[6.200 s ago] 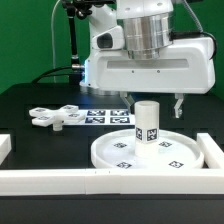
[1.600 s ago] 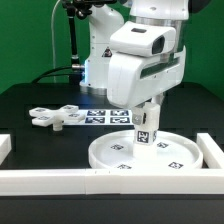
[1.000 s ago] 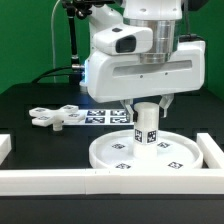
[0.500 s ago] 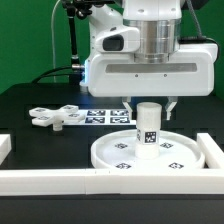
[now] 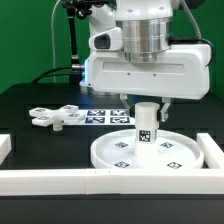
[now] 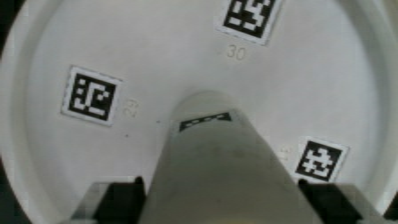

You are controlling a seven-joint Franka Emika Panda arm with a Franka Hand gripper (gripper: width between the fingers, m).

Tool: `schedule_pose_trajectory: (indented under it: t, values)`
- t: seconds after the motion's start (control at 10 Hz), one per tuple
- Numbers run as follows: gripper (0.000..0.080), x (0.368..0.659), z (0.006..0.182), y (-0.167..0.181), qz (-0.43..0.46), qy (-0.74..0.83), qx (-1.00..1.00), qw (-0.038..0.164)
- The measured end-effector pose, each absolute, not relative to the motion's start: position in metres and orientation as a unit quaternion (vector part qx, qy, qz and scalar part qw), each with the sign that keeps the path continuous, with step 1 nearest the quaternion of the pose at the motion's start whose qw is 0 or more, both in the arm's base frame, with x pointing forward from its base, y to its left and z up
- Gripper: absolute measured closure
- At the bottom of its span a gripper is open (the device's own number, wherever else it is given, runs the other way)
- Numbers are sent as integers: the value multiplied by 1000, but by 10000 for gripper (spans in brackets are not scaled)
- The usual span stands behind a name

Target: Assemble round table

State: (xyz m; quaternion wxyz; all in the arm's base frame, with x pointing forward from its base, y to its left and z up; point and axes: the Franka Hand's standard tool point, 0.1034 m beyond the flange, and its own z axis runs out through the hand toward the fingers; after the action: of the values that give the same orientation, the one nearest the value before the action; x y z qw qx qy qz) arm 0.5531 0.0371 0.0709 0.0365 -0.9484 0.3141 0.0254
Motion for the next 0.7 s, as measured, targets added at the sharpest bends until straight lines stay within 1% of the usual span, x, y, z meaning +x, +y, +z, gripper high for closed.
schedule_pose_trajectory:
  t: [0.2,0.7]
  values:
    - [390,552,71,38,37,458,-886,56]
    - [390,553,71,40,46,573,-816,59]
